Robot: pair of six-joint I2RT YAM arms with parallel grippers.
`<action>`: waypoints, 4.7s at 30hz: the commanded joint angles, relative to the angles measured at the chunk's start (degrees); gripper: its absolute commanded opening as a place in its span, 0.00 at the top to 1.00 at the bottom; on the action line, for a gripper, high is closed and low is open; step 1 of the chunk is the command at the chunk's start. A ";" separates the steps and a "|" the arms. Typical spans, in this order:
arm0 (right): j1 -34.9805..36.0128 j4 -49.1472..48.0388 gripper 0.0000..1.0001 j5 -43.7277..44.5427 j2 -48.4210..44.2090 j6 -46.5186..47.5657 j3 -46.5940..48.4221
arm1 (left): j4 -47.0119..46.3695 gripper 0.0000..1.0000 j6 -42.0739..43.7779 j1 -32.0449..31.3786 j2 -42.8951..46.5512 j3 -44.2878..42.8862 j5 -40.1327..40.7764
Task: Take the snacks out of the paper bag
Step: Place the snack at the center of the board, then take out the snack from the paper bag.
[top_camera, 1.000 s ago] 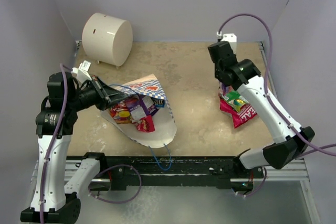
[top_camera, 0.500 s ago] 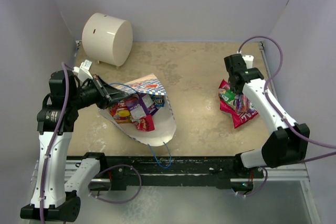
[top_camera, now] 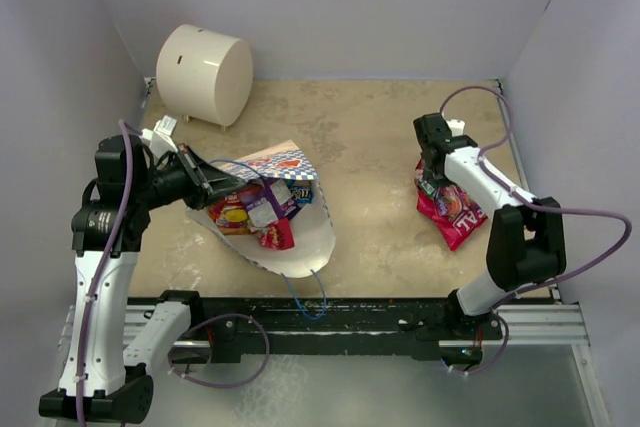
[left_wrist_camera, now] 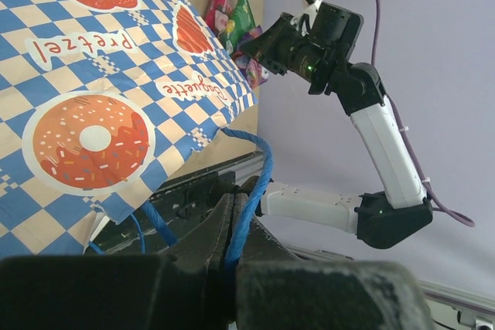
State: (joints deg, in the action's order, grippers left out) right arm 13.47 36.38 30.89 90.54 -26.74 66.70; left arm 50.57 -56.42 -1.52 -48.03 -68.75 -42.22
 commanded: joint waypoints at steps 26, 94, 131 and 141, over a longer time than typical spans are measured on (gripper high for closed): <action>0.96 -0.85 0.12 -38.78 -25.68 -1.78 -3.98 | 1.56 1.00 0.92 -0.06 3.15 -1.92 -1.80; 61.72 -47.19 0.04 2.37 20.90 -10.75 4.16 | 2.05 1.00 1.05 -0.06 5.52 0.03 -8.30; 61.85 -25.85 1.00 -4.01 5.23 -17.71 4.73 | 0.91 1.00 0.70 -0.08 6.74 0.20 -6.38; 62.01 -33.50 1.00 -27.47 -12.49 -11.38 -4.03 | -1.99 1.00 0.33 -0.07 6.28 2.35 -5.81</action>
State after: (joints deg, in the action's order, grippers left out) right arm 75.35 8.43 14.41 85.80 -41.23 66.28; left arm 52.29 -54.92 -1.52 -42.06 -66.41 -46.26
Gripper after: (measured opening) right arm 0.148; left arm 0.003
